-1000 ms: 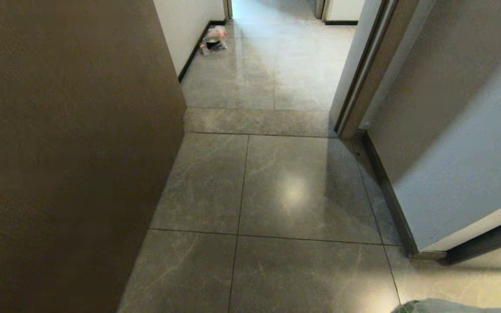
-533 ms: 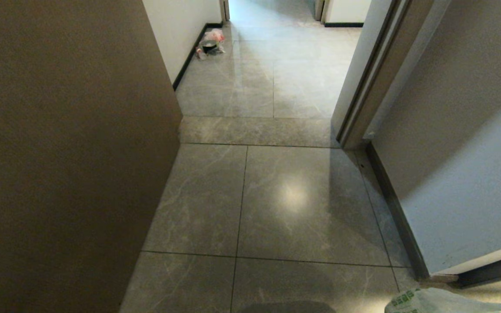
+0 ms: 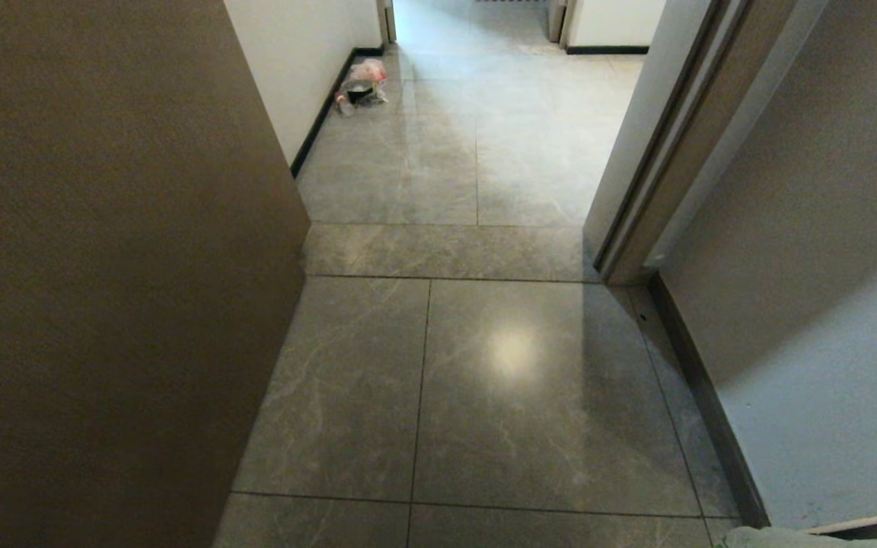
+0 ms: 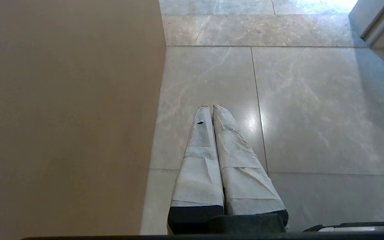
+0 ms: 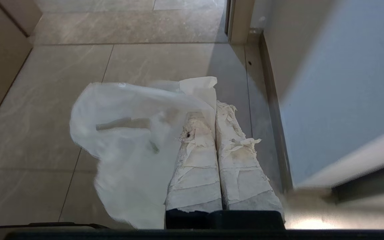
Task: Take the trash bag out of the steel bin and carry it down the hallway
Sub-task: Put the trash bag at the door
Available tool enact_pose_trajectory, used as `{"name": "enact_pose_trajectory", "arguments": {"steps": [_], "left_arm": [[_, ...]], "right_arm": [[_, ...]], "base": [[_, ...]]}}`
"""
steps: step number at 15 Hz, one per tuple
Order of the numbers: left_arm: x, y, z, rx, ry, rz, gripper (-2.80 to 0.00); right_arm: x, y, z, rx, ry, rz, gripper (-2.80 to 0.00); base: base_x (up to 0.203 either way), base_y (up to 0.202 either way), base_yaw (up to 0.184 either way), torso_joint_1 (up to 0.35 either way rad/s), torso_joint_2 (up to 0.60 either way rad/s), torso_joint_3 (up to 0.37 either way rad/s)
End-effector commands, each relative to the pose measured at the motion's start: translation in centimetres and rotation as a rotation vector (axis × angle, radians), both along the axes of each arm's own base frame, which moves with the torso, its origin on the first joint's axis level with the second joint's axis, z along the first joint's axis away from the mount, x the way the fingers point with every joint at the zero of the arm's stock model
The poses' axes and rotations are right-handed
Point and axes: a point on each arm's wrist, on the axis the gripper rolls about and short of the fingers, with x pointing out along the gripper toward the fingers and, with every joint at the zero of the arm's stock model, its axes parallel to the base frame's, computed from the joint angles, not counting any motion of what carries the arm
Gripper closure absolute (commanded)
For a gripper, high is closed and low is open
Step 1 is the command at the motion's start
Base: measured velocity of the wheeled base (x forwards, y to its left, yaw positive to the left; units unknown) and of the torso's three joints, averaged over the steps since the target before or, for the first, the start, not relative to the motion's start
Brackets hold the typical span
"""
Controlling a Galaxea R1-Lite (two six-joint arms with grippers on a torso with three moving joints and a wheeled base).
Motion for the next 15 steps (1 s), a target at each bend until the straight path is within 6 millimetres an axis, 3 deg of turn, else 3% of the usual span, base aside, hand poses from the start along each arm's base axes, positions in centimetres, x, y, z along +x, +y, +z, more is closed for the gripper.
{"name": "enact_pose_trajectory", "arguments": {"steps": [1,15], "left_arm": [[0.00,0.00,0.00,-0.001,0.000,0.000,0.00],[0.00,0.00,0.00,-0.003,0.000,0.000,0.00]], "right_arm": [[0.01,0.00,0.00,0.000,0.000,0.000,0.00],[0.01,0.00,0.00,0.003,0.000,0.000,0.00]], "base": [[0.191,0.000,0.000,0.003,0.00,0.007],[0.185,0.000,-0.003,0.003,0.00,0.001]]}}
